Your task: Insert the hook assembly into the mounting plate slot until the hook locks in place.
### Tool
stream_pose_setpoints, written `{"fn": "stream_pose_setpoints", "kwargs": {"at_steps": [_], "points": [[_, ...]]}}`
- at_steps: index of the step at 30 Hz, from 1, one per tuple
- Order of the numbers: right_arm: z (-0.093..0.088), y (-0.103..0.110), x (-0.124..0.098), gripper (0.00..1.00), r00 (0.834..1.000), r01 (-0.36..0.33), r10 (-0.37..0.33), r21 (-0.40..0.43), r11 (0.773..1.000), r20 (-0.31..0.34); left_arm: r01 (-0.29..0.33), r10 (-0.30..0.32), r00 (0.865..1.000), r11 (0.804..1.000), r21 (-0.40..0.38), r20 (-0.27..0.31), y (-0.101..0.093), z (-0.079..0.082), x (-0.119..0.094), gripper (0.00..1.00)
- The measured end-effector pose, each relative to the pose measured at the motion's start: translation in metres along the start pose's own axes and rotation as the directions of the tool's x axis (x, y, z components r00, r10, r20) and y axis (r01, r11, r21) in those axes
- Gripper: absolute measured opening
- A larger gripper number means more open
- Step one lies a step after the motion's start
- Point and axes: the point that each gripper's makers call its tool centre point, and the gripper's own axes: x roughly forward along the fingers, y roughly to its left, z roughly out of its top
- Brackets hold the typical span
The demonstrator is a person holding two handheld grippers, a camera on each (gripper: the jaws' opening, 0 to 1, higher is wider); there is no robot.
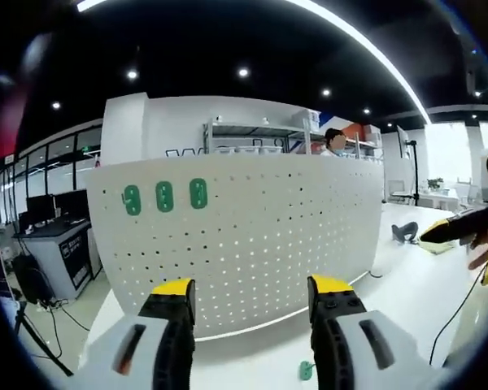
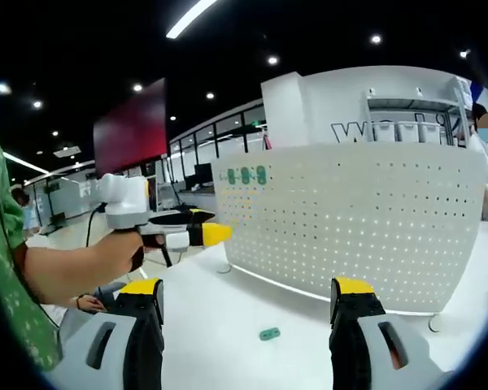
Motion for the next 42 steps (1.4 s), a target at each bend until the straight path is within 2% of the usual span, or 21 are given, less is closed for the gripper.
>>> {"fn": "stream_pose_setpoints", "kwargs": {"at_steps": [14,24,28,30,33,42], "points": [[-0.004,0.007,-0.004,0.86,1.0,-0.006,0.006,-0.002,1.0,-0.006,0.008,-0.009,0.999,1.0,-0.022,-0.043,-0.009,-0.028,-0.028,0.57],[-0.008,0.01,-0.01,0.86,1.0,-0.008,0.008,0.003,1.0,-0.003,0.029,-0.031,0.995,0.999,-0.03,-0.091,-0.028,-0.051,-0.049,0.57],[-0.011,0.011,-0.012,0.86,1.0,-0.01,0.01,0.009,1.0,-0.005,0.048,-0.051,0.99,0.998,-0.033,-0.13,-0.041,-0.068,-0.055,0.57],[-0.013,0.012,-0.013,0.86,1.0,-0.012,0.012,0.011,1.0,-0.006,0.059,-0.064,0.985,0.997,-0.041,-0.157,-0.047,-0.078,-0.056,0.57],[-0.015,0.012,-0.014,0.86,1.0,-0.015,0.015,0.014,1.0,-0.009,0.07,-0.075,0.982,0.997,-0.039,-0.172,-0.055,-0.085,-0.056,0.57],[-0.017,0.009,-0.017,0.86,1.0,-0.015,0.016,0.02,1.0,-0.008,0.112,-0.108,0.972,0.994,0.007,-0.208,-0.071,-0.094,-0.046,0.54]]}}
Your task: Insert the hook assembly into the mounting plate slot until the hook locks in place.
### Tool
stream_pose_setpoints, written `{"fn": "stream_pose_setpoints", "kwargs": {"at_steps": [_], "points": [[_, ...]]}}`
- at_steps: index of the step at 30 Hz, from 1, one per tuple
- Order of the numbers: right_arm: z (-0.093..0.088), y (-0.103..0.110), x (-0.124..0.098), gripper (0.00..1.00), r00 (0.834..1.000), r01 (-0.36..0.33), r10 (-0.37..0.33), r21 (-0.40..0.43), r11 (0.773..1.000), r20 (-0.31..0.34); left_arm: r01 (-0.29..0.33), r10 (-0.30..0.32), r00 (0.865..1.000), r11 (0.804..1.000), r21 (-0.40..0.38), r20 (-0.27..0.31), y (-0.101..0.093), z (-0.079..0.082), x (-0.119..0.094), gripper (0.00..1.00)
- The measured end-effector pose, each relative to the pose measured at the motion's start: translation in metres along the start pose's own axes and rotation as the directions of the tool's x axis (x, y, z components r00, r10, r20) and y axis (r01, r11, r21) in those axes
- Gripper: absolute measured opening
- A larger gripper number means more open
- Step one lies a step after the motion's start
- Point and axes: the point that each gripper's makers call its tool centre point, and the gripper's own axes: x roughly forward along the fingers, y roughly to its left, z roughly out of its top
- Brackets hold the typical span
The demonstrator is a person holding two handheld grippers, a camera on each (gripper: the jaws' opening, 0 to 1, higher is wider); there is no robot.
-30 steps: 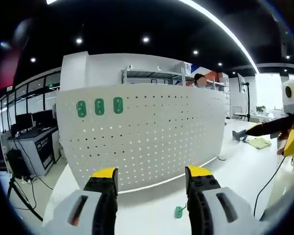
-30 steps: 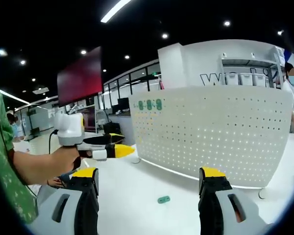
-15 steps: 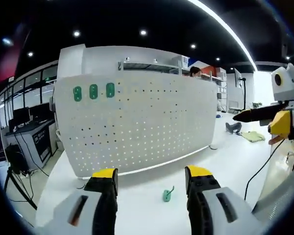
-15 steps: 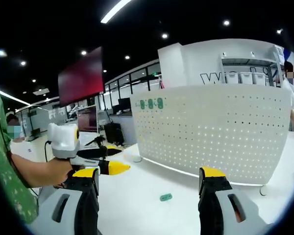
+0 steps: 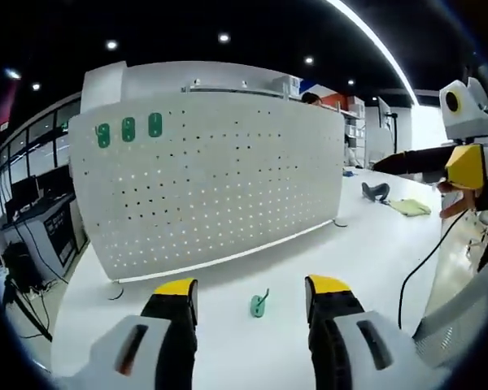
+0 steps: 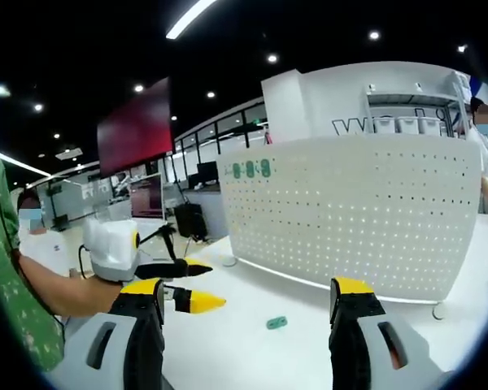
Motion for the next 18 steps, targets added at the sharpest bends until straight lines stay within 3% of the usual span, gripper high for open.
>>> {"fn": "stream_pose_setpoints", "kwargs": {"at_steps": [18], "points": [[-0.006,-0.014,0.001,0.85,1.0,0.012,-0.012,0.022,1.0,-0.007,0.065,-0.054,0.99,0.994,0.086,-0.128,-0.013,-0.029,0.052,0.45]]}}
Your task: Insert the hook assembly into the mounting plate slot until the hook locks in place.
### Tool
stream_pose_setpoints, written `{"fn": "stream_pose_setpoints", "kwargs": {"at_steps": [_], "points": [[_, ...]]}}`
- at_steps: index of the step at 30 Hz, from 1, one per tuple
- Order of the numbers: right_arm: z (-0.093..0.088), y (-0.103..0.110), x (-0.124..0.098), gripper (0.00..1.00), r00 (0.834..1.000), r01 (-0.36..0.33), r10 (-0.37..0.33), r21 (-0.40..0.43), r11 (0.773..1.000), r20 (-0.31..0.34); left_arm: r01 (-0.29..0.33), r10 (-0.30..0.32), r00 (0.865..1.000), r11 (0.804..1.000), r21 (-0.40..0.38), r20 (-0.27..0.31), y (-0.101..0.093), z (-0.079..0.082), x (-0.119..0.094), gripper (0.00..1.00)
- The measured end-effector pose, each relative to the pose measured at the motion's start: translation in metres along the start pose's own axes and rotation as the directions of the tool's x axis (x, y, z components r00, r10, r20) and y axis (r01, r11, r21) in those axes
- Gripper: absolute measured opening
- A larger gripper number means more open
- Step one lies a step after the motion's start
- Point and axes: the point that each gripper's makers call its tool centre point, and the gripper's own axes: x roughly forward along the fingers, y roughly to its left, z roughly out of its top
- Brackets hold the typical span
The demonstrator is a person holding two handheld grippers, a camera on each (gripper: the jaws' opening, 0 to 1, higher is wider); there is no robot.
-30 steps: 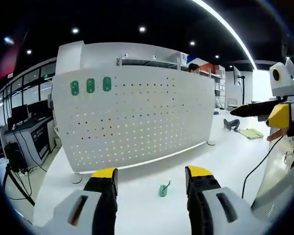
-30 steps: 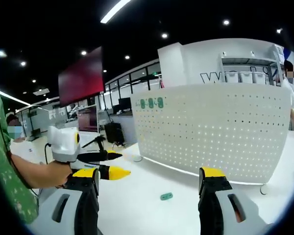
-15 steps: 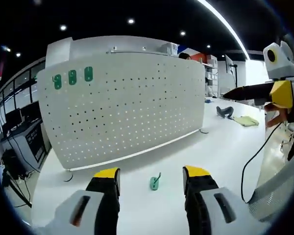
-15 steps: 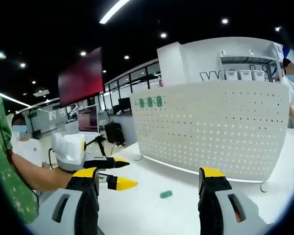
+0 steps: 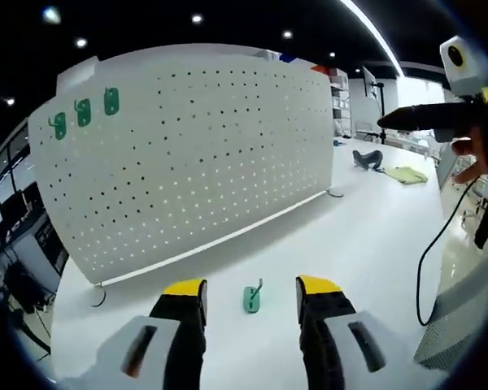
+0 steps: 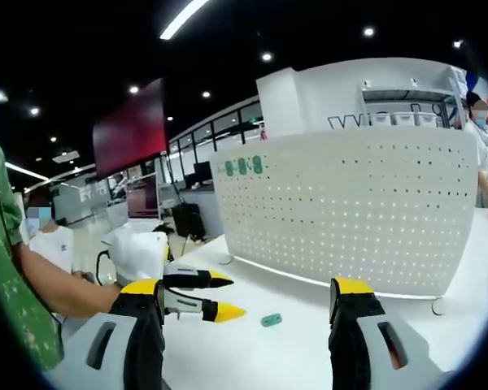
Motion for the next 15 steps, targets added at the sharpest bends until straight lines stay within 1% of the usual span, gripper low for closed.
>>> {"fn": "stream_pose_setpoints", "kwargs": {"at_steps": [5,7,8,12,15], "points": [[-0.003,-0.004,0.002,0.85,1.0,0.003,-0.003,0.006,1.0,-0.006,0.013,-0.013,0.999,1.0,0.018,-0.034,-0.003,-0.008,0.015,0.44],[-0.004,-0.005,0.002,0.85,1.0,0.004,-0.004,0.007,1.0,-0.009,0.017,-0.015,0.999,0.999,0.039,-0.047,-0.004,-0.01,0.021,0.43],[-0.004,-0.005,0.003,0.85,1.0,0.005,-0.005,0.009,1.0,-0.01,0.017,-0.014,0.998,0.998,0.054,-0.055,-0.005,-0.012,0.025,0.42],[-0.006,-0.007,0.004,0.85,1.0,0.005,-0.005,0.013,1.0,-0.014,0.017,-0.013,0.998,0.998,0.065,-0.068,-0.005,-0.016,0.037,0.4],[-0.008,-0.009,0.006,0.85,1.0,0.006,-0.006,0.017,1.0,-0.018,0.012,-0.003,0.996,0.995,0.098,-0.085,-0.004,-0.021,0.047,0.37]]}}
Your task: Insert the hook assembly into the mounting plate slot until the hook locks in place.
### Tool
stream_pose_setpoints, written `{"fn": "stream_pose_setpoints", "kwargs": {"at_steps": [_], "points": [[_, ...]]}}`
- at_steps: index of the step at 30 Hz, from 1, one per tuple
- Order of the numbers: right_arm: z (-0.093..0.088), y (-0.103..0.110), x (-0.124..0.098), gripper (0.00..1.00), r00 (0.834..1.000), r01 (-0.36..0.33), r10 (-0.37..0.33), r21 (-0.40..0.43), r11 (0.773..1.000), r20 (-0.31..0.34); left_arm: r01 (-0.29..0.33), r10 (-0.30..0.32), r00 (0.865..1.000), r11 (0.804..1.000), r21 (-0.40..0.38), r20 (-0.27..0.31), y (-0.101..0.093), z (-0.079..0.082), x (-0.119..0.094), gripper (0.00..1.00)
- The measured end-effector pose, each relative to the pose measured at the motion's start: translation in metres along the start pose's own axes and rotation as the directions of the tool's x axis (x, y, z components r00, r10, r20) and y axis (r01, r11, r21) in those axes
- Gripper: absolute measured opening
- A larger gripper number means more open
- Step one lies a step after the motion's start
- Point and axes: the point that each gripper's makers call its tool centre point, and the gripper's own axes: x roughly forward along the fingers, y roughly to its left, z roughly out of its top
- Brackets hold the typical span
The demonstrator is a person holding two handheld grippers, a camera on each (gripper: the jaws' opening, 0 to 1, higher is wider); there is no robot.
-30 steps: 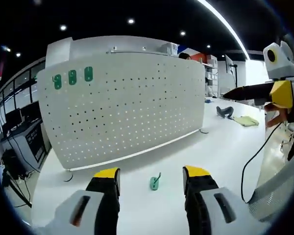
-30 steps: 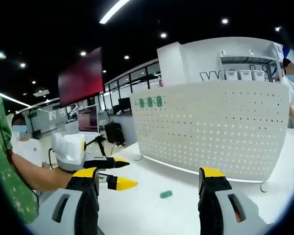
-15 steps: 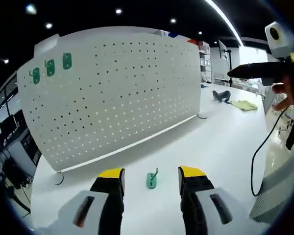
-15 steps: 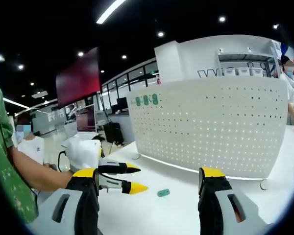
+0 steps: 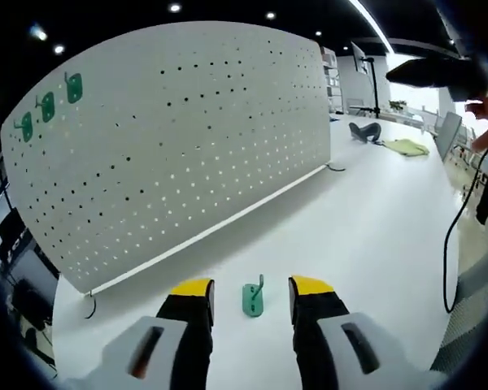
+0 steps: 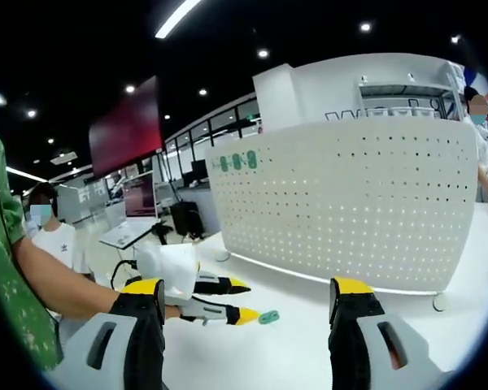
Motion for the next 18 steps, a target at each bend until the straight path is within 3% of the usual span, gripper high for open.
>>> {"fn": "stream_pose_setpoints", "kwargs": {"at_steps": [18], "points": [[-0.016,-0.02,0.011,0.84,0.999,0.014,-0.013,0.036,0.999,-0.036,0.002,-0.001,0.998,1.0,0.025,-0.061,0.0,-0.024,0.04,0.31]]}}
